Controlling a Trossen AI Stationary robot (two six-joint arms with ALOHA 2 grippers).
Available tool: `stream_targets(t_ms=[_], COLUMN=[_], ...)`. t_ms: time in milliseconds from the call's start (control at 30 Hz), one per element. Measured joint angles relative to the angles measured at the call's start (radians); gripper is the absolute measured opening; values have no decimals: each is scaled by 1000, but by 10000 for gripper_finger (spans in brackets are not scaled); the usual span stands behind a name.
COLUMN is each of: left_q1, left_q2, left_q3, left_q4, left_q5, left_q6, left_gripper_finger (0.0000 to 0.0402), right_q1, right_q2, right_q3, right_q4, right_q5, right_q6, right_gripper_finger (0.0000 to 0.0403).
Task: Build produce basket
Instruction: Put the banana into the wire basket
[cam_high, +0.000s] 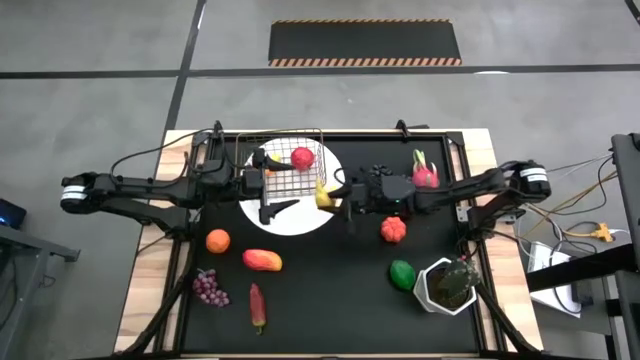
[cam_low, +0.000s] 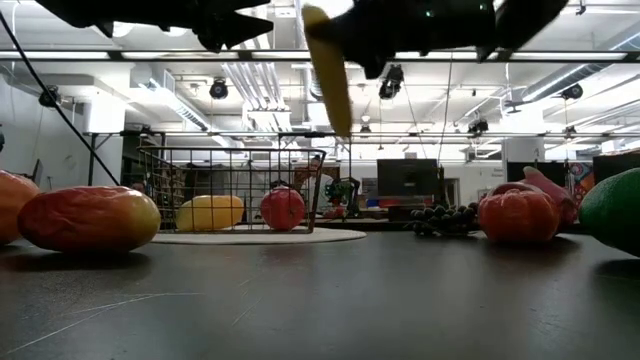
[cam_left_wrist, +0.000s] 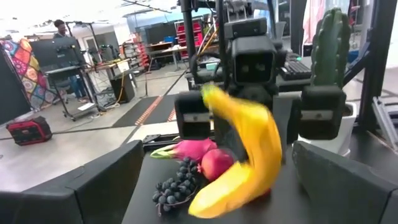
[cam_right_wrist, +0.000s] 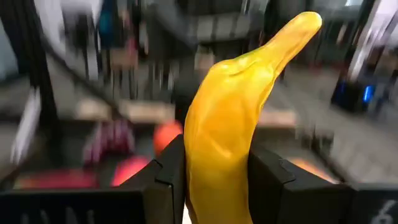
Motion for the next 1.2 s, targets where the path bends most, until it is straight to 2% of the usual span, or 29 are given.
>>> stream_targets(t_ms=[100,233,567,767,867,1033,1200], left_q1=[-5,-8,-11,-10,-10,-10,-10], left_q2=[21,100,316,383,392,386,381], left_q3=[1,0,-1,8,11,8,7], left_q4=[14,99,338,393,393,380,364], left_q5=[0,54,203,203,202,200,196], left_q6=[-26,-54,-108,-129,-131,-138,-141], left_gripper_finger=[393,393,393,385,360,287,203], right_q1=[0,0,0,0,0,0,0], right_q2=[53,116,137,135,135,135,134], right_q3=[-11,5,50,51,50,51,51], right_q4=[191,319,319,314,313,313,319], right_q5=[0,0,9,9,8,-1,-6], right_q6=[18,26,26,24,28,33,35], right_gripper_finger=[108,108,109,109,109,111,148])
